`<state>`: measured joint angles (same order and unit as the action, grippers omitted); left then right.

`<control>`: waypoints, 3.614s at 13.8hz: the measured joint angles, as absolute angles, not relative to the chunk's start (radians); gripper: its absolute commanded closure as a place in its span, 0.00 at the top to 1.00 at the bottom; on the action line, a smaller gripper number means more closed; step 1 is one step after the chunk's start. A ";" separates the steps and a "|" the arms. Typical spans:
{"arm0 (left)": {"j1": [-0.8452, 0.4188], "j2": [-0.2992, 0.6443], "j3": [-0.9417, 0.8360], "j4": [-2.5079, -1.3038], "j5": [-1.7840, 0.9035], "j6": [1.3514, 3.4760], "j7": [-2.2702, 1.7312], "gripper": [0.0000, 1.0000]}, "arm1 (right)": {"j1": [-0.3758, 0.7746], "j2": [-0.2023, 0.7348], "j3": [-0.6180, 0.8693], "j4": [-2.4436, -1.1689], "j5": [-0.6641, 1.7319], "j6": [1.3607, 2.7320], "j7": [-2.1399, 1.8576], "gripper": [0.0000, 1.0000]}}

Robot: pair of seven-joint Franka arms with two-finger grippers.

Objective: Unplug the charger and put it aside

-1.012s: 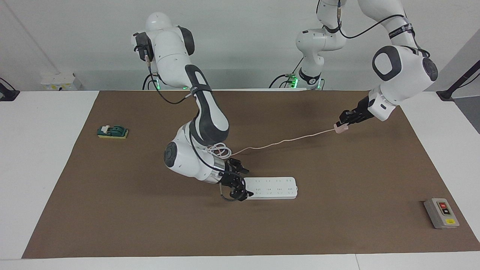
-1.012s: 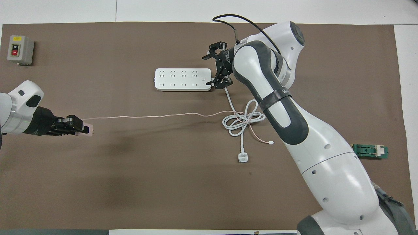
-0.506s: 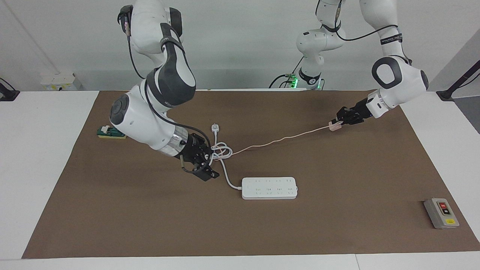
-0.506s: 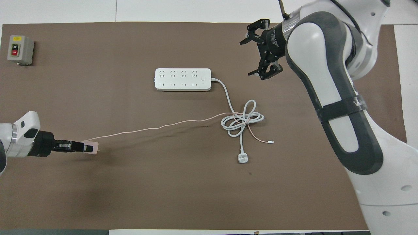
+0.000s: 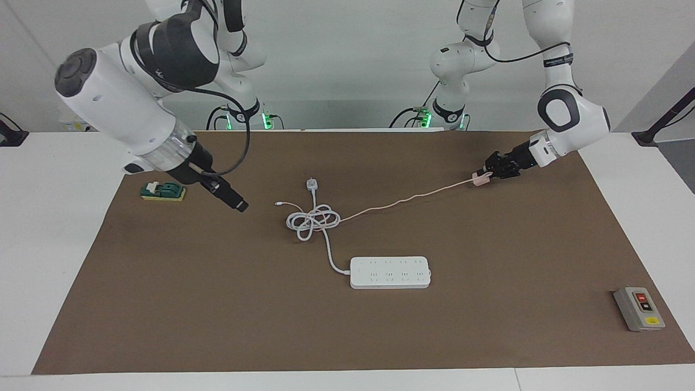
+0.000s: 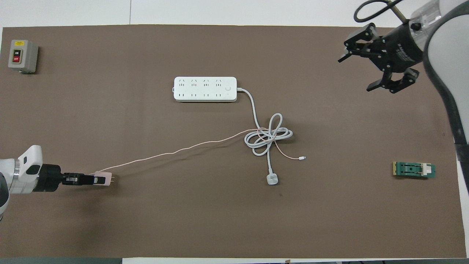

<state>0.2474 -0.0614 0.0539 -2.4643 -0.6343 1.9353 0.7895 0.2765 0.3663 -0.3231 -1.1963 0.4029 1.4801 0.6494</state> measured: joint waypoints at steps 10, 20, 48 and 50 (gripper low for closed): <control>0.266 -0.056 0.044 -2.364 -0.614 1.860 0.678 1.00 | 0.154 0.178 -0.275 -1.282 0.087 1.434 -0.109 1.00; 0.099 -0.131 0.026 -1.948 -0.256 1.652 0.007 1.00 | -0.033 -0.082 -0.043 -1.569 -0.012 1.455 -0.161 1.00; -0.052 -0.064 -0.071 -1.694 0.010 1.621 -0.127 1.00 | -0.045 -0.071 -0.031 -1.599 -0.012 1.504 -0.126 1.00; -0.052 -0.064 -0.071 -1.696 0.010 1.620 -0.156 1.00 | -0.045 -0.071 -0.030 -1.599 -0.012 1.504 -0.126 1.00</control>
<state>-0.0520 -0.0635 -0.0713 -1.6965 0.0101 1.6196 -0.1557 -0.0450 -0.0706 -0.0304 -1.5993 -0.0120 1.5037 -0.1256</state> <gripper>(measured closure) 0.000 0.000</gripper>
